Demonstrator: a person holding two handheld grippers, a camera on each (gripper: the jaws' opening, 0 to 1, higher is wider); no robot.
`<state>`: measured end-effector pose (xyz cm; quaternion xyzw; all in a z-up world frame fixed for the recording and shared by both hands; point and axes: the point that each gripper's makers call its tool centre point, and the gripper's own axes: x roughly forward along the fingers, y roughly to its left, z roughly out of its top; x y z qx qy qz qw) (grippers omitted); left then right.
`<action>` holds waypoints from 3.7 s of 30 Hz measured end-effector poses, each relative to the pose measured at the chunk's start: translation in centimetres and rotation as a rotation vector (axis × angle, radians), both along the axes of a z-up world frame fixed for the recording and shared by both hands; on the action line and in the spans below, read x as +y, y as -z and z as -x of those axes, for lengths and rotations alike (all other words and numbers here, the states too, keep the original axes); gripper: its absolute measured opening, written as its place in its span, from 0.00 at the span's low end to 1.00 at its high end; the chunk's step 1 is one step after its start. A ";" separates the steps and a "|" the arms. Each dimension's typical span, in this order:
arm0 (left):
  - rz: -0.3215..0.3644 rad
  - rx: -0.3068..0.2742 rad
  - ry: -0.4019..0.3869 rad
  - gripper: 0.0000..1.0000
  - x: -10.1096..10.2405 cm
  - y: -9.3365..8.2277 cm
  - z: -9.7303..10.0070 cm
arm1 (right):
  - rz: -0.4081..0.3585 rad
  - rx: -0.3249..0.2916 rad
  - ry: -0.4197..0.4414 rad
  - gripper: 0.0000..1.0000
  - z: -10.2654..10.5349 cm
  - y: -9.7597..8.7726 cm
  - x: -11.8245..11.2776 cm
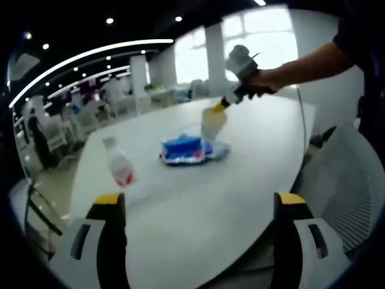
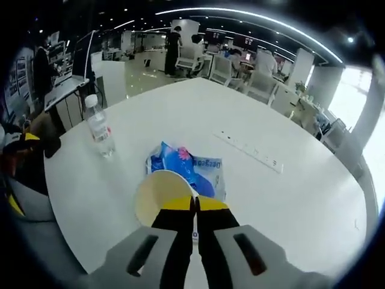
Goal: Arrange the tabletop items into an orderly group along one side of the table until the central work area is clear of visible clutter.
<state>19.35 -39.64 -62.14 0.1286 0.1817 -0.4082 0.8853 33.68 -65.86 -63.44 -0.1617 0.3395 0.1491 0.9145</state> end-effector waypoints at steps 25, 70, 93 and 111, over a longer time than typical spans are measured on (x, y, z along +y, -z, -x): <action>0.014 0.006 -0.020 1.00 0.2 -0.3 -0.1 | -0.129 0.020 -0.014 0.00 -2.1 -2.5 4.4; 0.002 0.026 -0.024 1.00 0.3 0.3 -0.1 | -0.395 0.273 0.102 0.00 -4.4 2.8 12.1; 0.008 0.028 -0.046 0.99 0.9 0.3 -0.4 | -0.410 0.331 0.096 0.00 -5.0 5.1 15.7; -0.002 0.031 -0.050 0.99 1.1 0.6 -0.4 | -0.375 0.345 0.097 0.00 -6.2 6.2 17.1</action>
